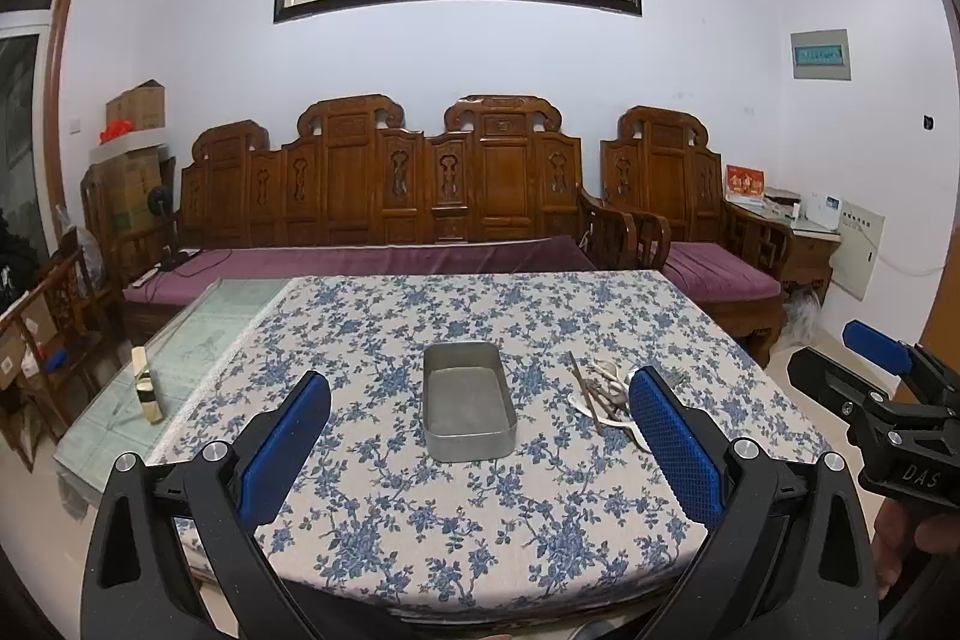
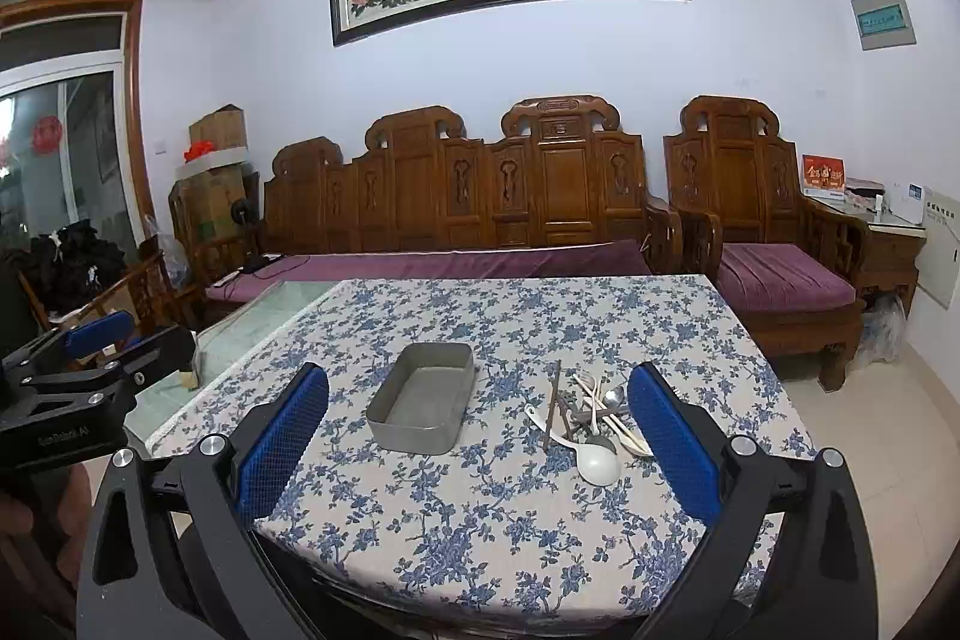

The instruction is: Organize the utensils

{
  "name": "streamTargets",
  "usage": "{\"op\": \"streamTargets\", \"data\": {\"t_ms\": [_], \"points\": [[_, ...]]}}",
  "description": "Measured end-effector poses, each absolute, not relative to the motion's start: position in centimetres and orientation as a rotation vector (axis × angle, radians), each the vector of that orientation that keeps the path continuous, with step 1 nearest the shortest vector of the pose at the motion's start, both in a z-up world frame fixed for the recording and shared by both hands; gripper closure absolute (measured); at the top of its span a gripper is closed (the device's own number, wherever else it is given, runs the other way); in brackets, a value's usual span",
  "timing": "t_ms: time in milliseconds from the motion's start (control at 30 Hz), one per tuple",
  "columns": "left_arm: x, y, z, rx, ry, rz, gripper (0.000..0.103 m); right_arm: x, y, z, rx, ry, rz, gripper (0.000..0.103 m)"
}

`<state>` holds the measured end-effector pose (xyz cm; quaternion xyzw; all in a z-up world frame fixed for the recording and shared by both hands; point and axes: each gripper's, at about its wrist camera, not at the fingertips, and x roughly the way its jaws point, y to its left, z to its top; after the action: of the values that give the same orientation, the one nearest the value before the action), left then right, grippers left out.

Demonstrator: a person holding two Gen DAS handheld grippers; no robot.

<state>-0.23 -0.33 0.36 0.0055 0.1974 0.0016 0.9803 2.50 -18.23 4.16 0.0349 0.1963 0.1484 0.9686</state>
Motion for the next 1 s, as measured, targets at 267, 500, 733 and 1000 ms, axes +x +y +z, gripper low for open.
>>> {"op": "streamTargets", "data": {"t_ms": [267, 500, 733, 1000], "points": [[-0.30, -0.37, 0.43, 0.009, 0.396, 0.003, 0.006, 2.60, -18.23, 3.80, 0.068, 0.398, 0.299, 0.003], [-0.34, -0.22, 0.61, 0.006, 0.392, 0.001, 0.006, 2.67, -18.32, 3.66, 0.070, 0.401, 0.300, 0.003], [-0.43, -0.42, 0.86, 0.009, 0.385, -0.003, 0.006, 2.66, -18.32, 3.67, 0.069, 0.401, 0.300, 0.003], [-0.52, -0.48, 0.93, 0.009, 0.382, -0.004, 0.006, 2.65, -18.31, 3.86, 0.070, 0.400, 0.300, 0.003]]}}
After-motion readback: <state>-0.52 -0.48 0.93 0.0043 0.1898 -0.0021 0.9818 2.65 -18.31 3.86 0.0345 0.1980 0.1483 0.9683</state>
